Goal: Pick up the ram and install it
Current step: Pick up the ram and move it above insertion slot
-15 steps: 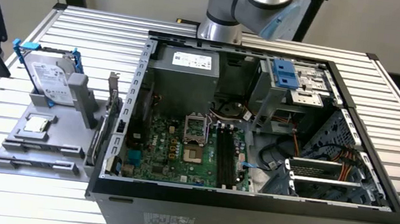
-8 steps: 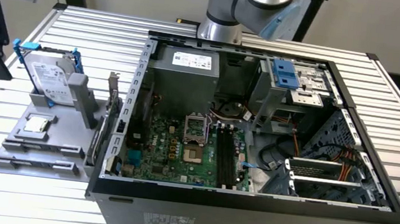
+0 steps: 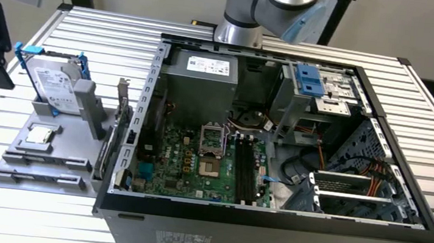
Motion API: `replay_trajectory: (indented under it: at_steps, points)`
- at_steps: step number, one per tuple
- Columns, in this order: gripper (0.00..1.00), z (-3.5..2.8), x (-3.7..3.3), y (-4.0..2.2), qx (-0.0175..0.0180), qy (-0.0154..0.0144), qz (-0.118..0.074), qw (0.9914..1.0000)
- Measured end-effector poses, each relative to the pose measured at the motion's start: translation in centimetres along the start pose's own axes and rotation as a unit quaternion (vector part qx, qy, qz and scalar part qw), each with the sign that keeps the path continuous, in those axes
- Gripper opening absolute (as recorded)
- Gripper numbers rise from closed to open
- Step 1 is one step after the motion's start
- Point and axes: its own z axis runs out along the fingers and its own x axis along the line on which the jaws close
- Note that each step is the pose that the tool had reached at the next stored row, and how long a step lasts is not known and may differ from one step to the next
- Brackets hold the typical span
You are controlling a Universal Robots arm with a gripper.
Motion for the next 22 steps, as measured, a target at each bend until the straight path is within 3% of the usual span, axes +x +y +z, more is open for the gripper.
replay_trajectory:
  at_steps: [22]
  points:
    - [1.0, 1.55, 0.07, 0.0, 0.0001, -0.0001, 0.0, 1.0]
